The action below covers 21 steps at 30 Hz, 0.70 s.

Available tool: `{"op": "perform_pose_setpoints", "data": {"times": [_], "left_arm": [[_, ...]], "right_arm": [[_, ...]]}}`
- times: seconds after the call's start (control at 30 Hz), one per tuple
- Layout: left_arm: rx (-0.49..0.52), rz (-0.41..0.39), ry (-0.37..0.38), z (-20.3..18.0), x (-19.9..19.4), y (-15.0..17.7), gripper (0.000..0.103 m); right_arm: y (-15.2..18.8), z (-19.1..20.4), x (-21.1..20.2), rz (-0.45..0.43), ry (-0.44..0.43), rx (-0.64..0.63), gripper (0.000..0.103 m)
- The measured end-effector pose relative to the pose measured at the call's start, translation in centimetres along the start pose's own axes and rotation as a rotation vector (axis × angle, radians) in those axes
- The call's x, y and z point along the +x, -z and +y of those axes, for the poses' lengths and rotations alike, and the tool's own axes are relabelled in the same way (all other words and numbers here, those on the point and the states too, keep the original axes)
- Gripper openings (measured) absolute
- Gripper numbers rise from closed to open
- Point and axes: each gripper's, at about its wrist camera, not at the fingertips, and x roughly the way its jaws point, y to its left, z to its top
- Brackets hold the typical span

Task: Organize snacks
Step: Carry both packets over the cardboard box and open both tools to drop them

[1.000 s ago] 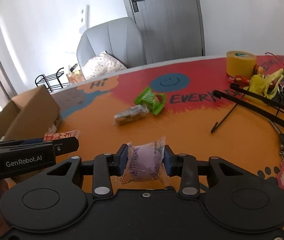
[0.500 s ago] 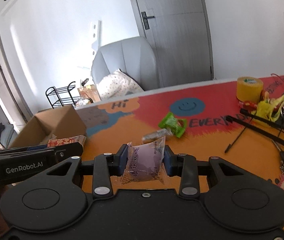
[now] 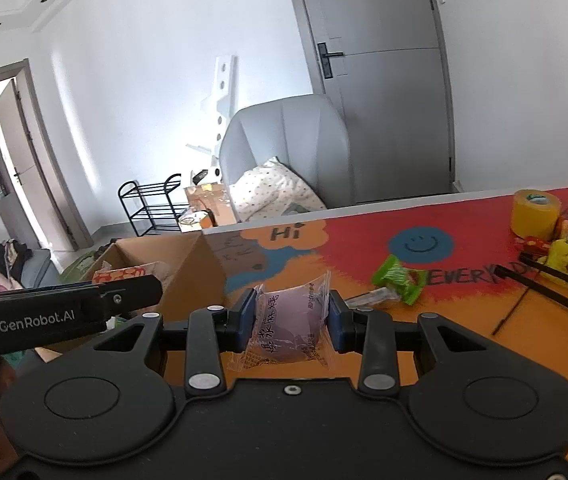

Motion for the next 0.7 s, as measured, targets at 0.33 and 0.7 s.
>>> {"op": "perform_pose_setpoints", "data": {"times": [0.33,0.7], "left_arm": [[-0.054,-0.006,-0.067,4.4,-1.0,-0.3,0.050],[-0.111,0.019,-0.124,8.2,-1.7,-0.2,0.052]], "right_arm": [[-0.3,3.0,1.0,0.006,-0.047,-0.042,0.035],[-1.0,6.6,2.0,0.011,-0.111,-0.089,0.035]]}}
